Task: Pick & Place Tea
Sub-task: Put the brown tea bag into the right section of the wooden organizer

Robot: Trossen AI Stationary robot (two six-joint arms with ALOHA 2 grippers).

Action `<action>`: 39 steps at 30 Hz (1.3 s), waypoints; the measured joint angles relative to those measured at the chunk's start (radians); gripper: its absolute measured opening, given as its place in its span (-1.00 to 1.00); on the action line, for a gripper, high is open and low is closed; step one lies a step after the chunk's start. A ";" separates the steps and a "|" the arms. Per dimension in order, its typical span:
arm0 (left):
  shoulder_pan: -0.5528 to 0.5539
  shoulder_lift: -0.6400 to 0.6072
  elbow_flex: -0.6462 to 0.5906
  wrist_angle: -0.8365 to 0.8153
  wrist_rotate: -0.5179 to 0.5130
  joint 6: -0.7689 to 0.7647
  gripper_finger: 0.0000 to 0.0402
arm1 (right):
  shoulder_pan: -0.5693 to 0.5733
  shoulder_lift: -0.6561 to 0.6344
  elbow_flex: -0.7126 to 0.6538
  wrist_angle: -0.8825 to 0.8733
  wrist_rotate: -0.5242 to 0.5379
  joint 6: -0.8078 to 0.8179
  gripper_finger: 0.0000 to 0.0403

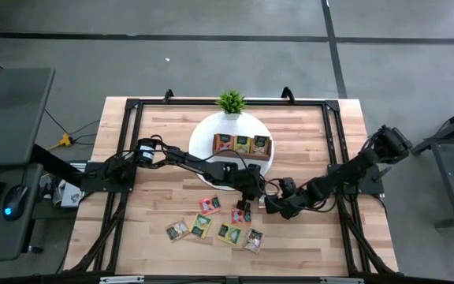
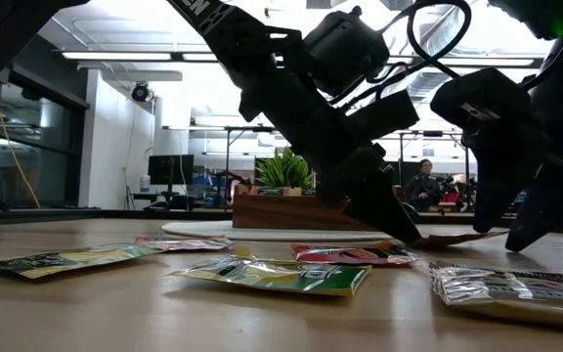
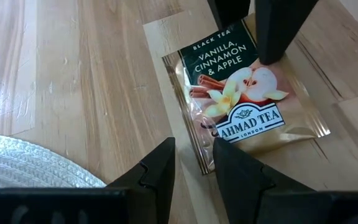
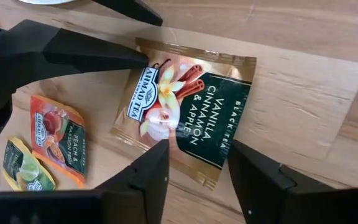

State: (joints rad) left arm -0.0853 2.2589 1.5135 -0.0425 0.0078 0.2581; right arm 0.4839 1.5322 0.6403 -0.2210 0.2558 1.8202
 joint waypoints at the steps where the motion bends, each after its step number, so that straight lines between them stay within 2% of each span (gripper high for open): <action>1: 0.000 0.000 0.000 0.000 0.000 0.000 -0.45 | 0.000 0.000 0.000 0.000 0.000 0.000 -0.29; 14: 0.000 0.000 0.000 0.000 0.001 0.000 -0.45 | 0.000 0.000 0.000 -0.022 0.003 -0.043 -0.97; 26: 0.005 -0.014 -0.002 -0.007 0.074 -0.001 -0.45 | -0.001 0.000 0.000 -0.037 -0.041 -0.101 -1.00; 34: 0.066 -0.096 -0.008 -0.087 0.222 -0.016 -0.45 | 0.000 0.000 0.000 -0.074 -0.078 -0.143 -1.00; 39: 0.124 -0.194 -0.002 -0.155 0.326 -0.001 -0.45 | -0.001 -0.010 0.000 -0.086 -0.093 -0.248 -1.00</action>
State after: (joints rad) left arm 0.0391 2.0652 1.5119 -0.1977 0.3341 0.2567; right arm 0.4830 1.5226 0.6399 -0.3073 0.1623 1.5723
